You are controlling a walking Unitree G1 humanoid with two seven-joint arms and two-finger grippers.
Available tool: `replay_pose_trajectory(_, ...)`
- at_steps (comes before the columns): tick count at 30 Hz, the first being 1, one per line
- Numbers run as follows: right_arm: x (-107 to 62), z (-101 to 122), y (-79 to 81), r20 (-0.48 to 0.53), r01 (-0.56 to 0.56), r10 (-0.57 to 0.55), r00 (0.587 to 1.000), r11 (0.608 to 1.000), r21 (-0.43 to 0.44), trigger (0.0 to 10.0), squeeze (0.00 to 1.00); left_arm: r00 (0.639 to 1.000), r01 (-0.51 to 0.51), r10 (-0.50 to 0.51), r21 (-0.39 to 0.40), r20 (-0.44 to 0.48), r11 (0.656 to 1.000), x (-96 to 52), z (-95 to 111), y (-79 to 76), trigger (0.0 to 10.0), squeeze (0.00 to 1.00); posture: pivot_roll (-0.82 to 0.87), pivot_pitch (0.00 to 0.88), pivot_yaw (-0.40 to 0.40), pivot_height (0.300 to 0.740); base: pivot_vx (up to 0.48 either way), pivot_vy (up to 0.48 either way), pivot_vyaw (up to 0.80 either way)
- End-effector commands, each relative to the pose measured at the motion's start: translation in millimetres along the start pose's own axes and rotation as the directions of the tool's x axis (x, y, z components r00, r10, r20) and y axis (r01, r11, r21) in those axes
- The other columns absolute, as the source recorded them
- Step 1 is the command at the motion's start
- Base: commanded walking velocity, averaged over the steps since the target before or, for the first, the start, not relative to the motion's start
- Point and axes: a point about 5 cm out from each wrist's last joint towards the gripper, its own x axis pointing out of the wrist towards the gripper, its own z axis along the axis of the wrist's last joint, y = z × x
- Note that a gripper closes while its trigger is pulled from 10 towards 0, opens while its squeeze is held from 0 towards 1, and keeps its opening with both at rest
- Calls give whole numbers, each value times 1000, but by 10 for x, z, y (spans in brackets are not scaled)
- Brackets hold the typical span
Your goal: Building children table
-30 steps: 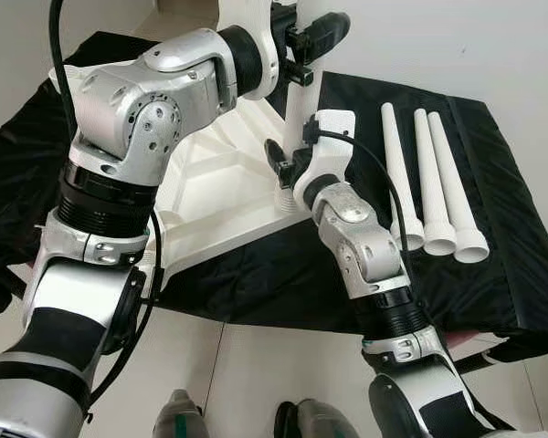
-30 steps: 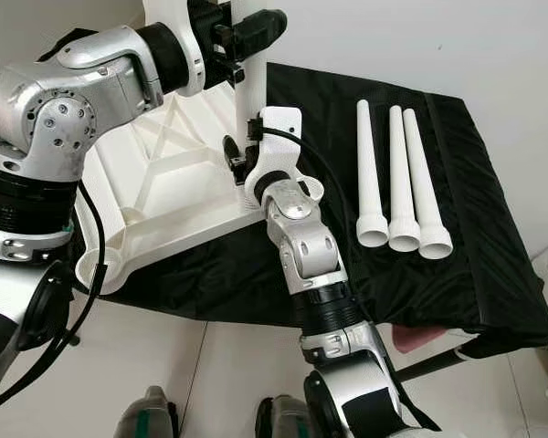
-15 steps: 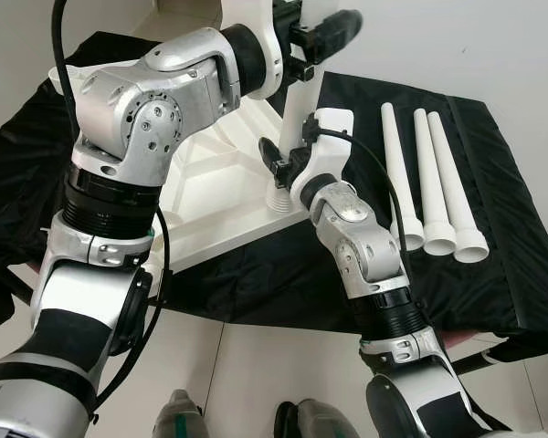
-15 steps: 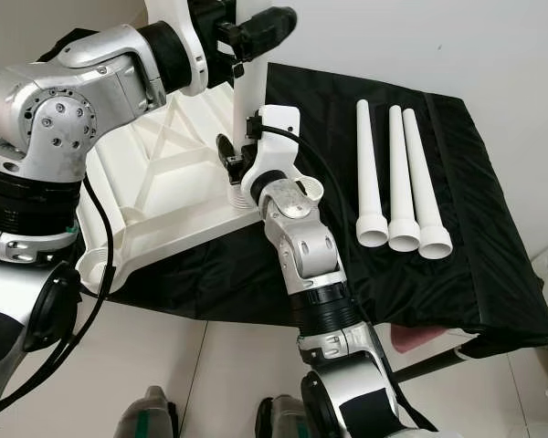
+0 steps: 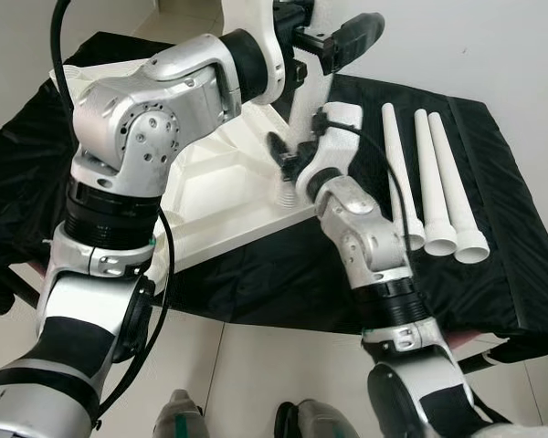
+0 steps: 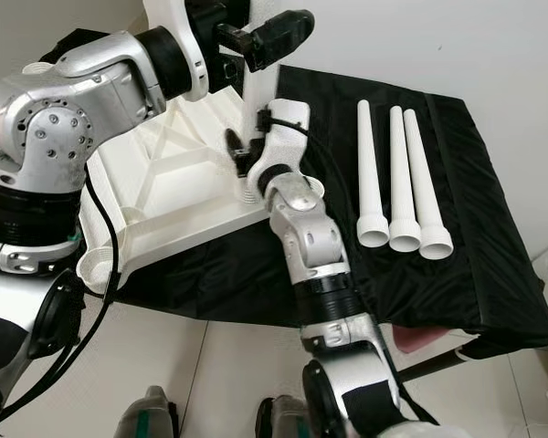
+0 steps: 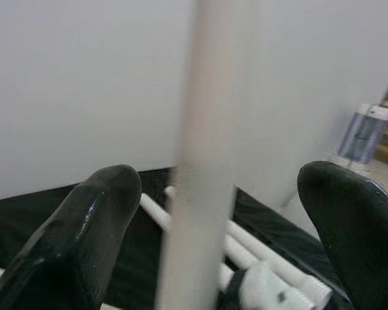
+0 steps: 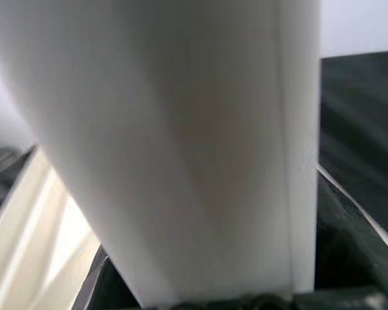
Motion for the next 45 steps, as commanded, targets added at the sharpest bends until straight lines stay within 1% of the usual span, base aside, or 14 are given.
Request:
replay_pose_trajectory(1, 9, 34, -57, 18, 20, -20, 1000, 1000, 11, 10000, 0, 999, 43, -44, 17, 15, 999, -22, 16, -16, 10000, 0, 36, 0, -69, 740, 0, 0, 0)
replay_pose_trajectory(3, 20, 70, -131, 36, 42, -42, 998, 999, 20, 10000, 0, 1000, 24, -24, 14, 19, 1000, -76, -6, 27, 10000, 0, 36, 0, -69, 740, 0, 0, 0)
replay_pose_trajectory(9, 42, 114, -263, 55, 70, -70, 996, 998, 2, 10000, 0, 999, 14, -14, 6, 34, 1000, -161, -55, 34, 10000, 0, 38, 7, -57, 740, 0, 0, 0)
replay_pose_trajectory(12, 58, 124, -413, 60, 95, -92, 994, 995, -35, 10000, 0, 1000, -28, 28, 26, 11, 999, -217, -204, 32, 10000, 0, 38, 20, -54, 740, 0, 0, 0)
replay_pose_trajectory(15, 63, 125, -452, 60, 99, -96, 994, 994, -44, 10000, 0, 999, -47, 47, 33, -9, 998, -234, -284, 32, 10000, 0, 38, 20, -54, 740, 0, 0, 0)
replay_pose_trajectory(17, 69, 155, -535, 67, 108, -104, 992, 992, -64, 10000, 0, 993, -102, 107, 96, -46, 990, -261, -448, 30, 10000, 0, 36, 31, -52, 740, 0, 0, 0)
replay_pose_trajectory(19, 69, 155, -535, 67, 108, -104, 992, 992, -64, 10000, 0, 993, -102, 107, 96, -46, 990, -261, -448, 30, 10000, 0, 36, 31, -52, 740, 0, 0, 0)
replay_pose_trajectory(24, 76, 217, -624, 93, 101, -92, 991, 990, -96, 10000, 0, 972, -217, 223, 90, -74, 972, -262, -741, 36, 10000, 0, 35, 35, -58, 740, 0, 0, 0)
replay_pose_trajectory(28, 94, 218, -645, 110, 86, -73, 991, 990, -114, 10000, 0, 957, -256, 270, 128, -108, 958, -275, -920, 46, 10000, 0, 35, 33, -60, 740, 0, 0, 0)
replay_pose_trajectory(29, 94, 218, -645, 110, 86, -73, 991, 990, -114, 10000, 0, 957, -256, 270, 128, -108, 958, -275, -920, 46, 10000, 0, 35, 33, -60, 740, 0, 0, 0)
replay_pose_trajectory(33, 108, 169, -682, 112, 72, -57, 992, 988, -137, 10000, 0, 940, -270, 294, 149, -174, 951, -287, -1181, 27, 10000, 0, 37, 33, -64, 740, 0, 0, 0)
replay_pose_trajectory(38, 113, 157, -723, 110, 80, -66, 992, 988, -134, 10000, 0, 922, -289, 327, 194, -209, 937, -291, -1311, 36, 10000, 0, 37, 31, -65, 740, 0, 0, 0)
replay_pose_trajectory(41, 118, 156, -748, 116, 82, -67, 991, 988, -132, 10000, 0, 895, -295, 341, 191, -287, 936, -284, -1520, 15, 10000, 0, 37, 31, -63, 740, 0, 0, 0)
replay_pose_trajectory(45, 115, 156, -756, 124, 80, -64, 990, 988, -129, 10000, 0, 883, -268, 331, 222, -332, 937, -248, -1618, 0, 10000, 0, 37, 31, -63, 740, 0, 0, 0)
